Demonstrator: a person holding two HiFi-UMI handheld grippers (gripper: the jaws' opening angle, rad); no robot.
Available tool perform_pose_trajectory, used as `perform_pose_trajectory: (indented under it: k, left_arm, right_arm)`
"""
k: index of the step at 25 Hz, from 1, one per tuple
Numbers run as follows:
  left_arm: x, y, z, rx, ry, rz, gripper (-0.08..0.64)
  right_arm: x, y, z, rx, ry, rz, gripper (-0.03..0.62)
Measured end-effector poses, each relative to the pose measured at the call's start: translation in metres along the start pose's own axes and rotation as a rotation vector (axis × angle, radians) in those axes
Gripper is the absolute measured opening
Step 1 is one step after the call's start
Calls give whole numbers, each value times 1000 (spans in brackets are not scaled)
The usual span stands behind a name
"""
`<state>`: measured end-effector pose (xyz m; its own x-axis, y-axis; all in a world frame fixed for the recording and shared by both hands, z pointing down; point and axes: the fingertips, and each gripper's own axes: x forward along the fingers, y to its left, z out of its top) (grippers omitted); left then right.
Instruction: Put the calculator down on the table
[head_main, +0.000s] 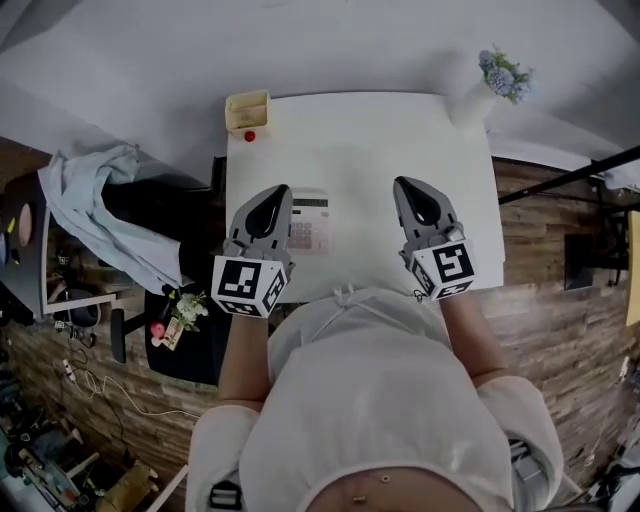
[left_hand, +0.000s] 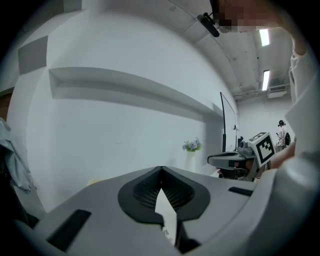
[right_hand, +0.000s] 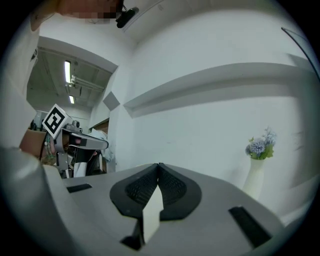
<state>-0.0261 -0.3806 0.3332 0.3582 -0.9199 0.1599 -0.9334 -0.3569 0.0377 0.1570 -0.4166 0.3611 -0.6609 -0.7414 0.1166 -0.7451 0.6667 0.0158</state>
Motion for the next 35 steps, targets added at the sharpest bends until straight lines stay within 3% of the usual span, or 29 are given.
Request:
perform_pose_trajectory:
  k: [9,23,35]
  left_arm:
    - [5,-19,41,-21,-88,-77,20]
    - [14,-18,23,19,-36,-70,20]
    - [2,-12,24,-39,-53,-75,20]
  right_arm:
    - [-12,-23,18,-6,-27,-62,5]
    - [-4,-10,17,-56,-12,-24,3]
    - [-7,1,14,-66,-6,-23,3]
